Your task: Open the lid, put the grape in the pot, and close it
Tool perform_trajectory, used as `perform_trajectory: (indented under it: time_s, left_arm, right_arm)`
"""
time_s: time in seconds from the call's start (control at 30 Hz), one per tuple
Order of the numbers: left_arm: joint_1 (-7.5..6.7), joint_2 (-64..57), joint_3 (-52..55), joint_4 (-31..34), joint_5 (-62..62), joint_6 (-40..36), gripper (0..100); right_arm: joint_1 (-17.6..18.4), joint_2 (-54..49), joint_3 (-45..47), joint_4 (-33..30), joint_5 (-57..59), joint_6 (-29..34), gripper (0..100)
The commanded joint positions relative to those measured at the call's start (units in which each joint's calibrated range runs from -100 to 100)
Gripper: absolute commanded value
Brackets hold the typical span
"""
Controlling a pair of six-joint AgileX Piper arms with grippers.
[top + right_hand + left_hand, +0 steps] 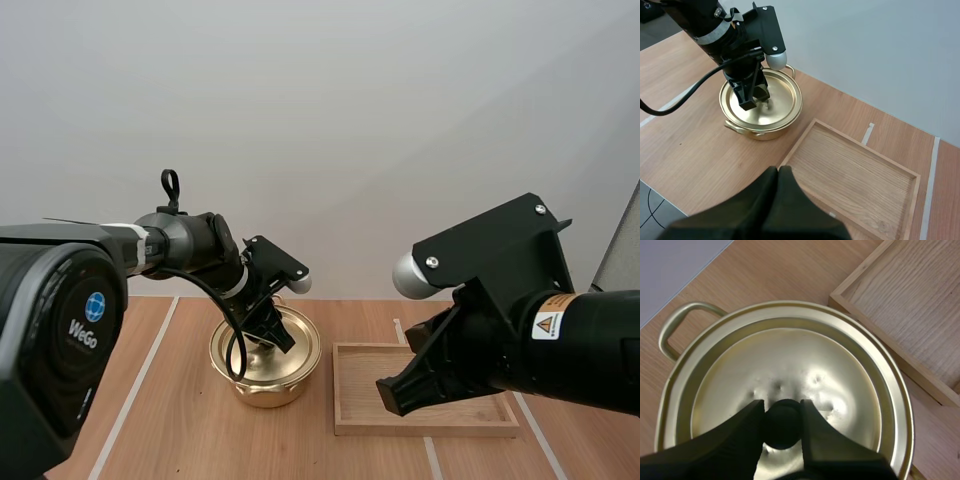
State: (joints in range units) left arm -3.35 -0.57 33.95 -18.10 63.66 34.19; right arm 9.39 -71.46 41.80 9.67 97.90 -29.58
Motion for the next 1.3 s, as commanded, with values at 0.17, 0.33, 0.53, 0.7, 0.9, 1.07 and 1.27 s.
perform_trajectory:
  time_s: [0.17, 0.33, 0.53, 0.7, 0.9, 1.07, 1.27]
  left_arm:
    - [-0.23, -2.45, 0.15, -0.95, 5.8, 0.19, 100]
    - [-0.23, -10.93, -0.18, -0.95, 11.08, 0.19, 100]
    - [-0.23, -24.74, -0.18, -0.95, 15.71, 0.19, 100]
    - [-0.23, -36.25, -0.18, -0.95, 21.97, -0.19, 100]
    - [-0.23, -49.59, -0.18, -0.26, 25.6, -4.4, 62]
    - [-0.23, -60.53, -0.18, -0.12, 25.69, -8.1, 0]
    - [-0.23, -70.7, 1.03, -0.22, 21.96, -15.32, 0]
  right_arm:
    - [-0.24, -0.73, -0.02, -0.1, 0.35, 0.46, 0]
    - [-0.24, -0.73, -0.02, -0.1, 0.0, 0.56, 0]
    - [-0.24, -0.73, -0.02, -0.1, -1.72, 0.87, 0]
    - [-0.24, -0.73, -0.02, -0.1, -1.72, 0.87, 0]
    - [-0.24, -0.84, -0.02, -0.1, -1.74, 0.87, 0]
    - [-0.24, -0.84, -0.02, -0.1, -1.74, 0.87, 0]
    - [-0.24, -4.09, 0.71, -0.1, -6.82, 2.79, 0]
